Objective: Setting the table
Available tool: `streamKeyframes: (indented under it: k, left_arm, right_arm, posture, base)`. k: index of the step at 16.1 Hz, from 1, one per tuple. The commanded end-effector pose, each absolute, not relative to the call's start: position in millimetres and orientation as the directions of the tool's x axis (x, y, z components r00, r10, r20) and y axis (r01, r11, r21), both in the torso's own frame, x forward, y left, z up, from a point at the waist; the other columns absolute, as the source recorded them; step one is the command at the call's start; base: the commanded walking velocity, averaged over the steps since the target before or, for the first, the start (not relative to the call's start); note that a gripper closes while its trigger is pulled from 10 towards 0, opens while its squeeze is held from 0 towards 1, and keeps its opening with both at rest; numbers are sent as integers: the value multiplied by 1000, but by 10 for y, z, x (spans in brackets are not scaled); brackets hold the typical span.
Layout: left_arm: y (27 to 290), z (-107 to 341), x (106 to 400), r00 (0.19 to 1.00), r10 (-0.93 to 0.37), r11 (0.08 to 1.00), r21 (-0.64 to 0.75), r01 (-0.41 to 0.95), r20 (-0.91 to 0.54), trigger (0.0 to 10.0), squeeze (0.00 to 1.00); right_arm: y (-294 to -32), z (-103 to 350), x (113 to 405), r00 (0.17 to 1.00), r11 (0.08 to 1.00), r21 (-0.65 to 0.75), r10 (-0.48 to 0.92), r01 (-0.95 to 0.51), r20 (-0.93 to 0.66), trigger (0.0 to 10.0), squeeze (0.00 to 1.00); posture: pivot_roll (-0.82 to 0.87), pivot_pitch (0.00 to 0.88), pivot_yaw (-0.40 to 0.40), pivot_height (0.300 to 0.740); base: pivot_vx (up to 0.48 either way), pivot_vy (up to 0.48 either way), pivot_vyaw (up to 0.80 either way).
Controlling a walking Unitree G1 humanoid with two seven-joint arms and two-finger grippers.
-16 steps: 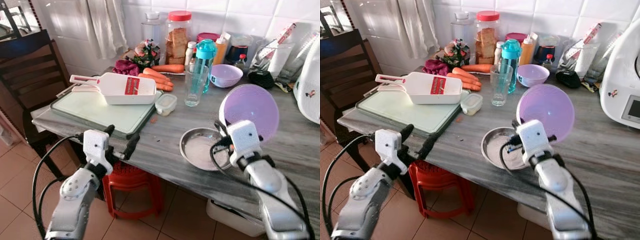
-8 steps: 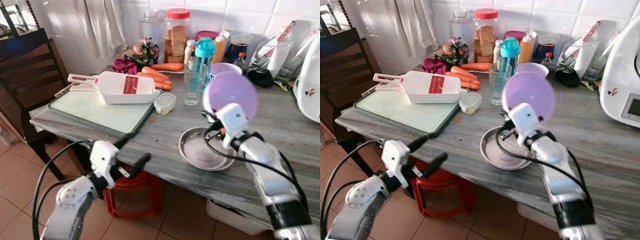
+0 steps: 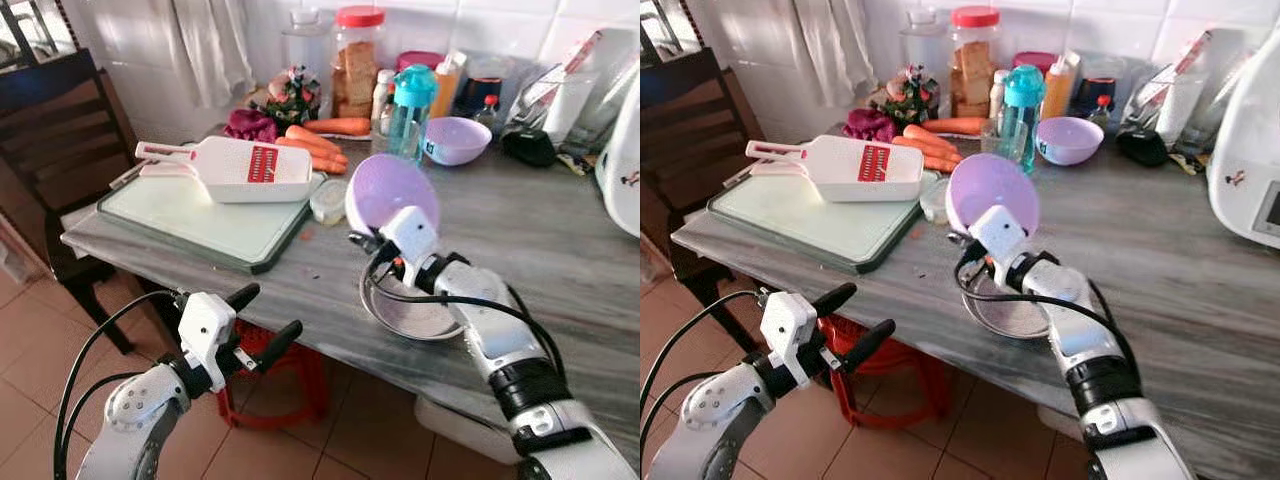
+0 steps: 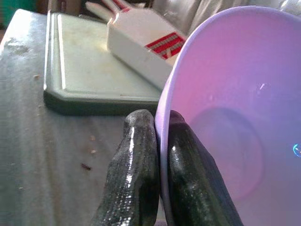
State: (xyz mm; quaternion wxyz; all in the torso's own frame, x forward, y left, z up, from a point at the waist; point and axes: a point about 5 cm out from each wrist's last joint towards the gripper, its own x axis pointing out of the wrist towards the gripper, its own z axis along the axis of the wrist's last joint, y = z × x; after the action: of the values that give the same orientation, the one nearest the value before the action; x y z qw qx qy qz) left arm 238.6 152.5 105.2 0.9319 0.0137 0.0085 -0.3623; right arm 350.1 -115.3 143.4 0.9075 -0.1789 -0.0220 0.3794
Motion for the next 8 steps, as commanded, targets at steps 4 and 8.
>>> streamKeyframes:
  k: [4,8]
  left_arm:
    - [1469,1104,2374,726,-687,726,12,687,-24,10000,0]
    - [1484,1098,2366,730,-683,730,9,683,-31,10000,0]
  right_arm:
    - [-976,1418,3585,660,571,-402,740,-716,-125,10000,0]
    - [-935,1368,3567,630,513,-453,762,-729,-150,10000,0]
  posture:
    - [37,62,50,740]
    - [43,65,50,740]
  base:
    - [0,0,0]
    - [0,0,0]
